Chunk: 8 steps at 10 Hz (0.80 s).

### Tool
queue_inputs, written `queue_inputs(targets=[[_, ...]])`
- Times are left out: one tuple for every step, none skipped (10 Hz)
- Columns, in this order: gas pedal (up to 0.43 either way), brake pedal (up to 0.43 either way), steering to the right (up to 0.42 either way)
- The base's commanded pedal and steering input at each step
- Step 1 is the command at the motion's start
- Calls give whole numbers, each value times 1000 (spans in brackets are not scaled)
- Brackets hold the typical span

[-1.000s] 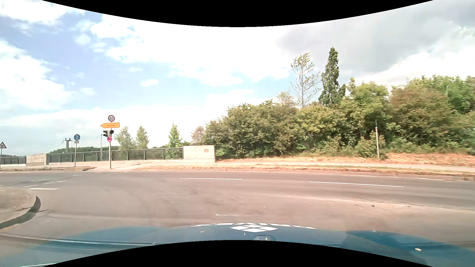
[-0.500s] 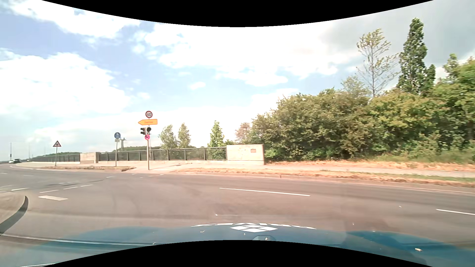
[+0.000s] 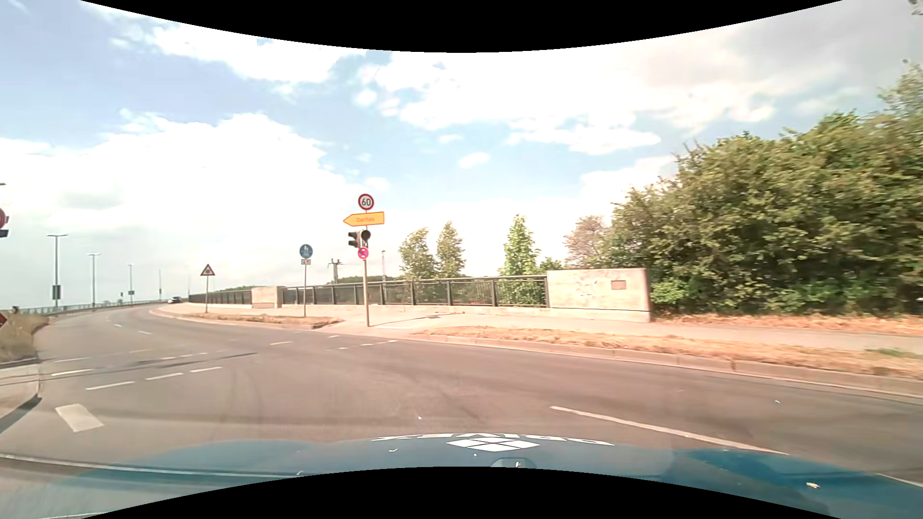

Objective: Follow the waypoints while adhering to traffic rules and regulations

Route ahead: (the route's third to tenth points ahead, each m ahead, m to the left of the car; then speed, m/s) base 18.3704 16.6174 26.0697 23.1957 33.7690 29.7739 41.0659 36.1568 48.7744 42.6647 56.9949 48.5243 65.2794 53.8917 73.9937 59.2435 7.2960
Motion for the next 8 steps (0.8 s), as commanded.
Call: queue_inputs(targets=[[248, 0, -294], [248, 0, -297], [280, 0, -296], [311, 0, -293], [311, 0, -288], [311, 0, -284], [319, 0, -277], [319, 0, -267]])
